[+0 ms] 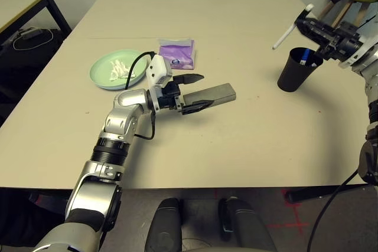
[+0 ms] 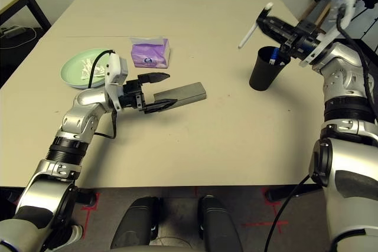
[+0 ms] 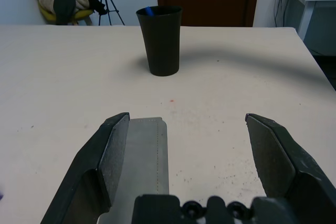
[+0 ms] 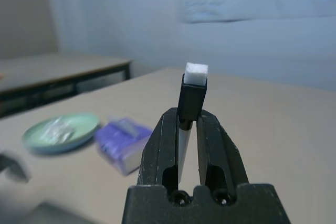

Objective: Organize and tidy the items on the table.

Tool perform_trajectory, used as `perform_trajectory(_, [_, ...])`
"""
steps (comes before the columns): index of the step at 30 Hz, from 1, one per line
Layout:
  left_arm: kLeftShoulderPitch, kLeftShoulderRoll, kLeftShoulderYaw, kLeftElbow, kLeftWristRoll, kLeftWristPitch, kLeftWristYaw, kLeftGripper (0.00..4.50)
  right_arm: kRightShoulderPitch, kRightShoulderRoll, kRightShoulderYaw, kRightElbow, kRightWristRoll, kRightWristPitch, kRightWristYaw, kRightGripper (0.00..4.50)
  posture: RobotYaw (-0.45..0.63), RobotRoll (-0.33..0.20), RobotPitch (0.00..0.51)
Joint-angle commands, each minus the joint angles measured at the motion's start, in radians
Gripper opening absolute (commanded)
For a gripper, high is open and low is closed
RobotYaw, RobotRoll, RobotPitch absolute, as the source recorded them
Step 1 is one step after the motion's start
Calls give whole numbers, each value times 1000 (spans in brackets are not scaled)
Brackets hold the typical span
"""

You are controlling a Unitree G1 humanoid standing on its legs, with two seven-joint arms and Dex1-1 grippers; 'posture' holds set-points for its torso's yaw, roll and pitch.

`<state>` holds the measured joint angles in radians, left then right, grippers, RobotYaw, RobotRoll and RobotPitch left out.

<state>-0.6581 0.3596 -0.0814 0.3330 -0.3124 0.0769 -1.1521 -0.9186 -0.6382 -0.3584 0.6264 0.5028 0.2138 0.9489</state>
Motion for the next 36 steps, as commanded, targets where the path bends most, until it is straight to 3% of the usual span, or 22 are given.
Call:
perform_trajectory(1, [-13, -9, -15, 17, 8, -13, -9, 4500, 6, -31, -28, -116, 12, 140, -153, 319, 118, 0, 64])
perform_trajectory(6, [-12, -10, -15, 25, 9, -22, -12, 4500, 8, -106, 10, -197, -22, 311, -257, 319, 111, 0, 63])
perform_trajectory(11, [-15, -16, -18, 35, 10, -30, -11, 4500, 65, -104, 29, -273, -46, 401, -329, 319, 104, 0, 64])
perform_trajectory(23, [-13, -17, -18, 32, 8, -29, -15, 4500, 102, -30, 57, -326, -93, 401, -438, 319, 106, 0, 68])
perform_trajectory(36, [-1, -11, -17, 17, 5, -20, -13, 4500, 115, -43, 61, -328, -132, 390, -455, 319, 103, 0, 75])
